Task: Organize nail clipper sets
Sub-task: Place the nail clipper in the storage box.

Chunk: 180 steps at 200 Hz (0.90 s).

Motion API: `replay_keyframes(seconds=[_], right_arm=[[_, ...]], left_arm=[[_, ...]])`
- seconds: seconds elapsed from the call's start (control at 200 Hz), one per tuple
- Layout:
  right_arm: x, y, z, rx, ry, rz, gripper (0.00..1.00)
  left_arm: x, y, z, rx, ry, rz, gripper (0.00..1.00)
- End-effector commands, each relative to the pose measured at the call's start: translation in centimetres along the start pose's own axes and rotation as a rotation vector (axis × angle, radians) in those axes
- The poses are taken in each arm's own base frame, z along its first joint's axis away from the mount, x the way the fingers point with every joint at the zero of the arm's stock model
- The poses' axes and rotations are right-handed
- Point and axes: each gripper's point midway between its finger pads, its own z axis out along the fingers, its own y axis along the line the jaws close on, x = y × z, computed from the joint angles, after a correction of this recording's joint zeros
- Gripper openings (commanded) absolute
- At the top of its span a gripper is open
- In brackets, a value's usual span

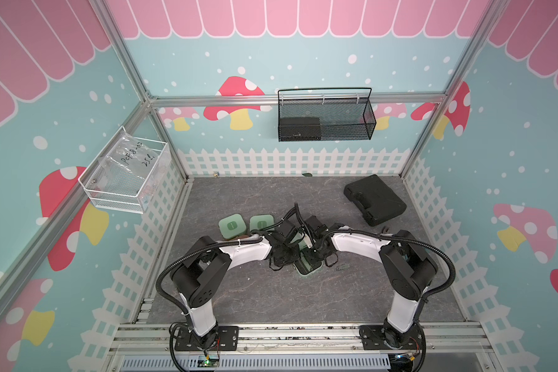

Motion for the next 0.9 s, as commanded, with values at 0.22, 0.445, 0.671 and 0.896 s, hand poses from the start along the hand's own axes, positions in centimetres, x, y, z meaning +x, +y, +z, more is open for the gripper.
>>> replay_keyframes(seconds=[0.22, 0.445, 0.671, 0.896], right_arm=[[-0.2, 0.6, -2.9, -0.011, -0.013, -0.030, 0.32], [-0.9, 1.3, -5.1, -0.044, -0.070, -0.032, 0.32], [-0.2, -1.1, -6.5, 0.032, -0.073, -0.032, 0.32], [3.6, -6.1, -7.8, 0.210, 0.038, -0.087, 0.42]], left_arm=[[0.5, 1.1, 1.0, -0.040, 0.018, -0.013, 0.00], [0.5, 1.1, 1.1, -0.039, 0.021, -0.012, 0.00], [0.5, 1.0, 0.9, -0.036, 0.020, -0.009, 0.00], [0.4, 1.1, 0.6, -0.032, 0.014, -0.003, 0.00]])
